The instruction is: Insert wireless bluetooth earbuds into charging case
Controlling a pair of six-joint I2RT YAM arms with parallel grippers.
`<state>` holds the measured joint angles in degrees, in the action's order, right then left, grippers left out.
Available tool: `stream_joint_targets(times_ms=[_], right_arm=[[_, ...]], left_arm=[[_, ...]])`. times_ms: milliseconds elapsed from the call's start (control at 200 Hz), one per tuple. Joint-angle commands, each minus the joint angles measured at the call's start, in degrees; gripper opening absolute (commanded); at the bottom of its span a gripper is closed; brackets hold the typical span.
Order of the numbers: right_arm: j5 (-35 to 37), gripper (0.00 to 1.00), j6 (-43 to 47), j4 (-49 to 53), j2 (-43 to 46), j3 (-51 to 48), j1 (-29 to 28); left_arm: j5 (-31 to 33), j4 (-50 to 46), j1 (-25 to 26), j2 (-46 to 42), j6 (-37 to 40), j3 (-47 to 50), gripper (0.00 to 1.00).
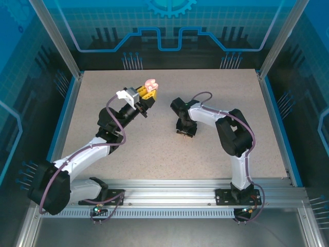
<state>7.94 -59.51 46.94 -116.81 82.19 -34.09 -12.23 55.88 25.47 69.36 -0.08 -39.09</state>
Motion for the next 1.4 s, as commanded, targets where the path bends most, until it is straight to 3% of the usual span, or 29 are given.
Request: stream_joint_targets(times_ms=[0, 715, 1126, 1396], right_arm=[[-0.34, 0.36, 1.17, 0.22, -1.14, -2.29, 0.32], [0.44, 0.22, 2.58, -1.84, 2.78, -3.03, 0.12], [3.96, 0.22, 7.42, -7.78, 15.51, -7.62, -0.24], [5.01, 0.20, 14.35, -9.19, 25.79, -3.60, -0.54]], left_arm=[[0.87, 2.55, 0.40, -0.28, -0.36, 0.61, 0.00], [0.67, 1.71, 0.39, -0.37, -0.28, -0.28, 0.00], [0.28, 1.54, 0.45, -0.20, -0.63, -1.42, 0.00], [-0.81, 1.44, 0.44, -0.19, 0.05, -2.89, 0.00]])
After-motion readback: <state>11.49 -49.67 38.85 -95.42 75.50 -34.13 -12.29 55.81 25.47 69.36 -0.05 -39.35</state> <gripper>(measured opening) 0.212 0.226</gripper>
